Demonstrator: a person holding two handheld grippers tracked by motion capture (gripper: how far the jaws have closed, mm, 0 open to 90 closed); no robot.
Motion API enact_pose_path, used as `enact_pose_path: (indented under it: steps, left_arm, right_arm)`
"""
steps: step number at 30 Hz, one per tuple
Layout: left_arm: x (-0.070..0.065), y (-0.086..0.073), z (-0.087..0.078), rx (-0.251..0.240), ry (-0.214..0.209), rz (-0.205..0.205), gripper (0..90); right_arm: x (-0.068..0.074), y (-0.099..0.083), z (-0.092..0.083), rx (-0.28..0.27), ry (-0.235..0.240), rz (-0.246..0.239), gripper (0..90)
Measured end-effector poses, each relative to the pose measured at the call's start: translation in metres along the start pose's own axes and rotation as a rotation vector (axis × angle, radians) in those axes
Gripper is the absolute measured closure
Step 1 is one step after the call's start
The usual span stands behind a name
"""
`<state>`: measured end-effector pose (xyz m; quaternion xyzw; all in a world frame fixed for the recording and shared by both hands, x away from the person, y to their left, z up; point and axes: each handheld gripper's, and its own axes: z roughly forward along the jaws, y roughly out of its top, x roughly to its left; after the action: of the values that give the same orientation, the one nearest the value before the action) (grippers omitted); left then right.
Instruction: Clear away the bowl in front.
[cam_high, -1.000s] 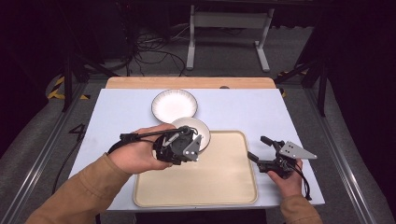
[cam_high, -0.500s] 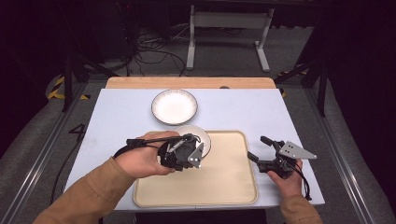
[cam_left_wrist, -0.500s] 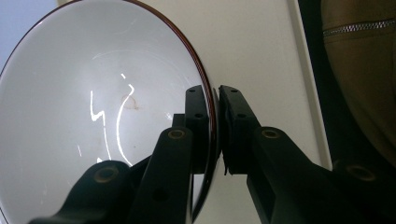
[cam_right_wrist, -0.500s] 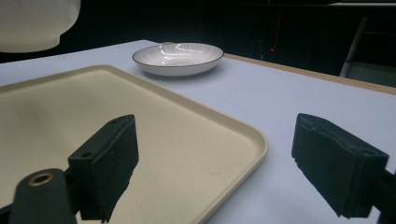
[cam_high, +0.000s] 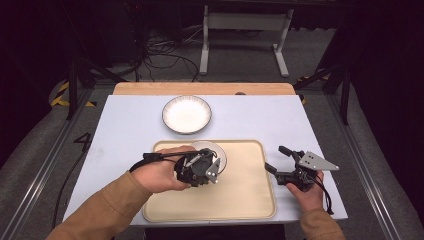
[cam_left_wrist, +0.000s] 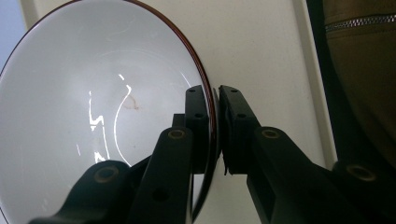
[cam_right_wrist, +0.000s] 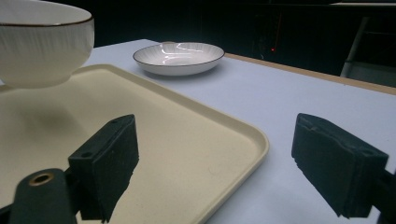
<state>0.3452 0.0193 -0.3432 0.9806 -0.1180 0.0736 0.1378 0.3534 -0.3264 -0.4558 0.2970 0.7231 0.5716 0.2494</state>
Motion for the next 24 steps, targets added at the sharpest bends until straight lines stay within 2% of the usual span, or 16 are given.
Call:
enact_pose_path:
  steps: [5, 6, 8, 14, 15, 19, 20, 24]
  left_arm:
    - [0.002, 0.000, 0.009, -0.010, -0.017, 0.002, 83.2]
    - [0.001, 0.000, 0.012, -0.021, -0.020, -0.011, 83.2]
    - [0.002, 0.000, 0.014, -0.011, -0.020, 0.001, 83.2]
    - [0.002, 0.000, 0.025, -0.016, -0.032, -0.013, 83.2]
    - [0.003, 0.001, 0.026, -0.008, -0.033, -0.003, 83.2]
    - [0.003, 0.001, 0.031, -0.020, -0.038, -0.019, 83.2]
    - [0.004, 0.001, 0.032, -0.013, -0.040, -0.007, 83.1]
    - [0.005, 0.002, 0.038, -0.007, -0.048, -0.009, 83.2]
  right_arm:
    - [0.000, 0.000, 0.000, 0.001, 0.002, 0.000, 15.5]
    - [0.000, 0.000, 0.000, 0.000, 0.001, 0.000, 15.5]
    - [0.000, 0.000, 0.000, 0.000, 0.002, 0.000, 15.5]
    - [0.000, 0.000, 0.000, 0.002, 0.002, 0.000, 15.5]
    - [0.000, 0.000, 0.000, 0.001, 0.002, 0.000, 15.5]
    - [0.000, 0.000, 0.000, 0.000, 0.004, -0.003, 15.5]
    - [0.000, 0.000, 0.000, 0.000, 0.004, -0.003, 15.5]
    - [0.000, 0.000, 0.000, 0.001, 0.005, -0.003, 15.6]
